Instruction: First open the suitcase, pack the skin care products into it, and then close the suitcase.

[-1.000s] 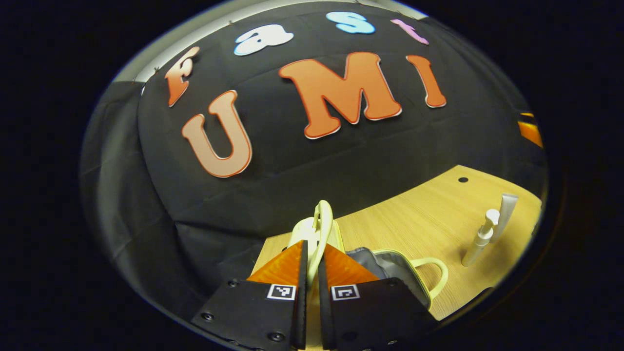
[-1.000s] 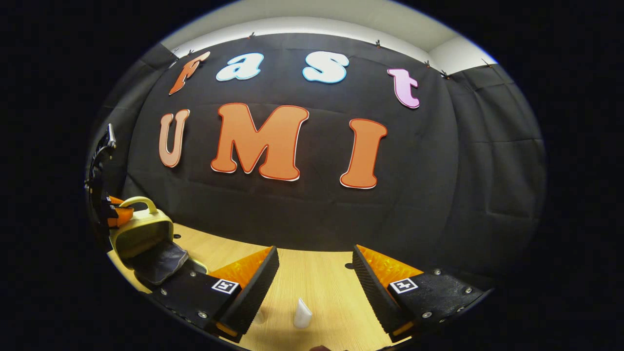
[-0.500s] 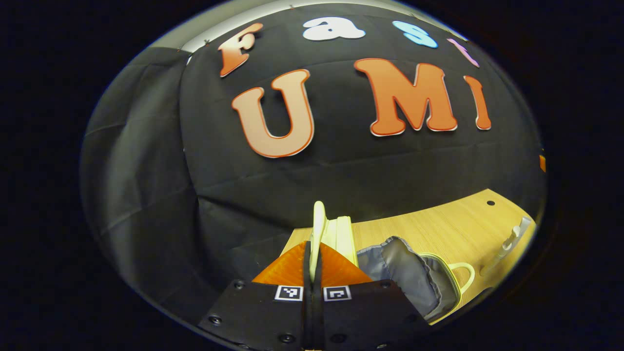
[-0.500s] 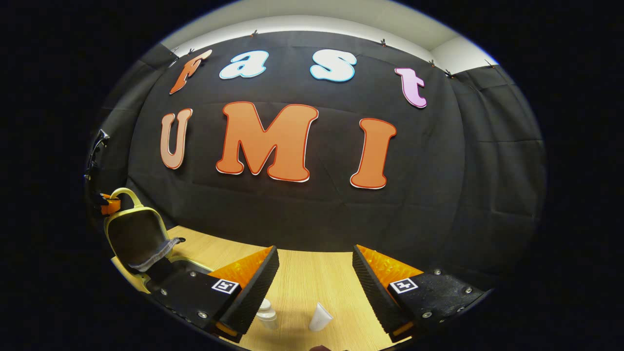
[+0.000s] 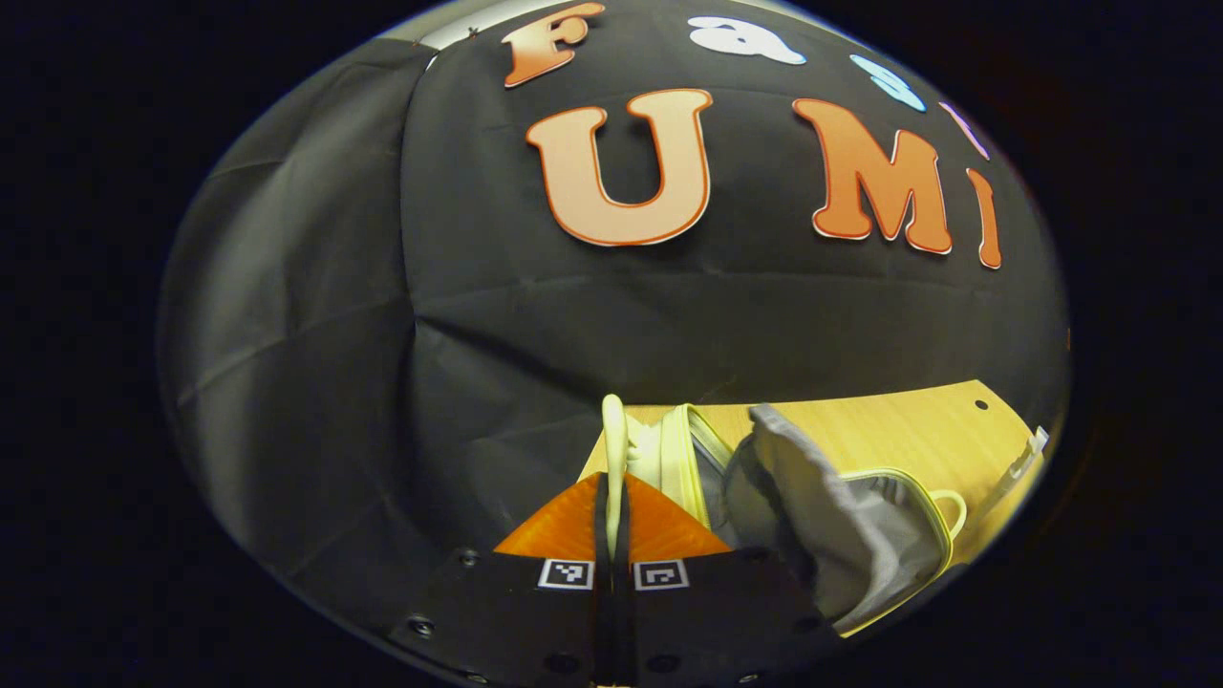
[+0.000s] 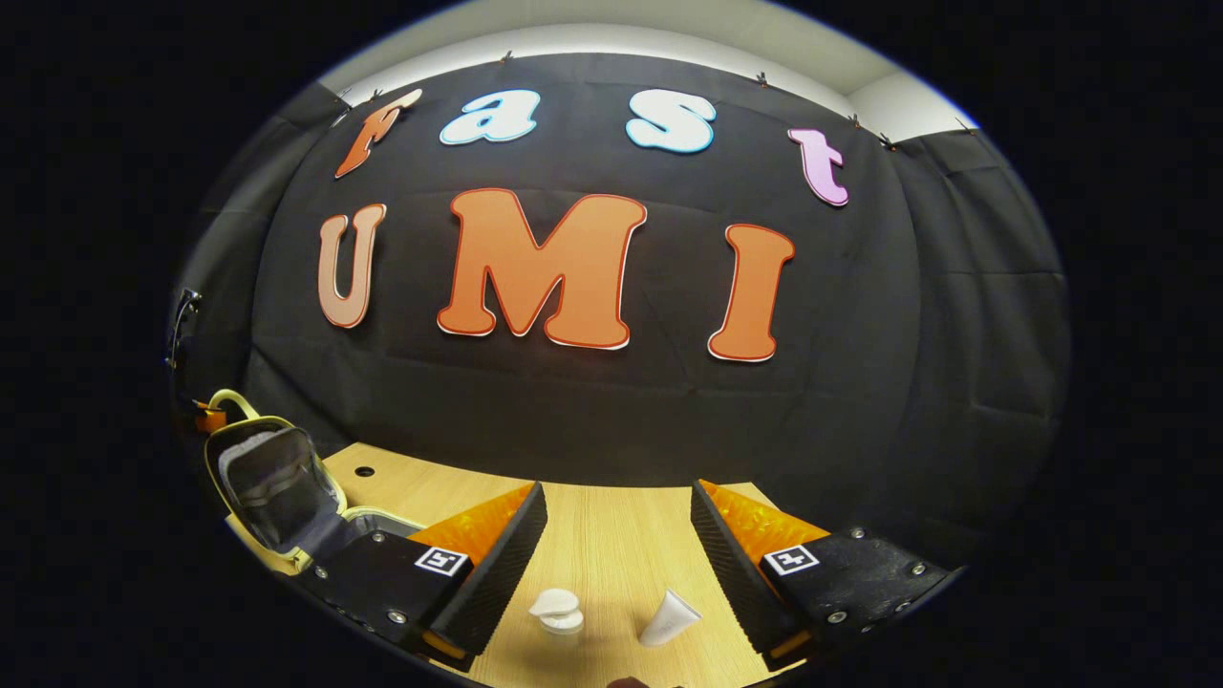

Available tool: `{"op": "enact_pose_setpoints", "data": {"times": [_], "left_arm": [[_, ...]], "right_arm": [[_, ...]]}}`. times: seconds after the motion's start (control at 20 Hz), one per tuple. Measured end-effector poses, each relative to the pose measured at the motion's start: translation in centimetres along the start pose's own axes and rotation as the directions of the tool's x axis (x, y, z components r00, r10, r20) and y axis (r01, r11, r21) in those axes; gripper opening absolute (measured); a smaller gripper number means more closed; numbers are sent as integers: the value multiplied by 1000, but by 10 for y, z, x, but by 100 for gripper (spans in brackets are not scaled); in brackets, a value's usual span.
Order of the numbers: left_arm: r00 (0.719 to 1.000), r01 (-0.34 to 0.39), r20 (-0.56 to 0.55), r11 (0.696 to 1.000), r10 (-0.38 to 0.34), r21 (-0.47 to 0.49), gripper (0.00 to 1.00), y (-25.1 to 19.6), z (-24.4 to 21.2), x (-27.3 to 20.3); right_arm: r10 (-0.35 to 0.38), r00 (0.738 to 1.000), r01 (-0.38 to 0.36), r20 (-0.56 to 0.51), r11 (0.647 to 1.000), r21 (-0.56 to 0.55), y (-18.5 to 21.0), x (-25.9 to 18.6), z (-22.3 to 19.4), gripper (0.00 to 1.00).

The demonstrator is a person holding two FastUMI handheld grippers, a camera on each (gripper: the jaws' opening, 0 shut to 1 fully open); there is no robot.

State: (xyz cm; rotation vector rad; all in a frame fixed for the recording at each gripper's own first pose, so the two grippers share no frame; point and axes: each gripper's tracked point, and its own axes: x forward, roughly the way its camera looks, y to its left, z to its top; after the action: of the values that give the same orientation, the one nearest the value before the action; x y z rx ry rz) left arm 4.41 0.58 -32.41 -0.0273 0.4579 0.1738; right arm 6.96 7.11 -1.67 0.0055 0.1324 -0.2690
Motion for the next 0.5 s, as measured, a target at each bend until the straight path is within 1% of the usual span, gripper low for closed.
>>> {"op": "enact_pose_setpoints", "data": {"times": [0.2,0.35,0.45,0.5], "left_arm": [[996,17,-83,997,-23,-72,1,5,-27,16],[986,12,-165,997,-25,-79,1,33,-67,39],[972,-27,-235,996,7,-81,1,49,-97,43],[967,-35,-255,998,19,-59,1,52,-110,44]], "right_arm": [[-17,1000,17,-11,1000,-8,8,1,-1,96],[-26,999,25,-23,1000,-15,19,2,-3,97],[-24,999,24,-43,1000,-6,27,-1,-5,97],[-28,998,29,-55,999,15,29,-2,-5,97]]}}
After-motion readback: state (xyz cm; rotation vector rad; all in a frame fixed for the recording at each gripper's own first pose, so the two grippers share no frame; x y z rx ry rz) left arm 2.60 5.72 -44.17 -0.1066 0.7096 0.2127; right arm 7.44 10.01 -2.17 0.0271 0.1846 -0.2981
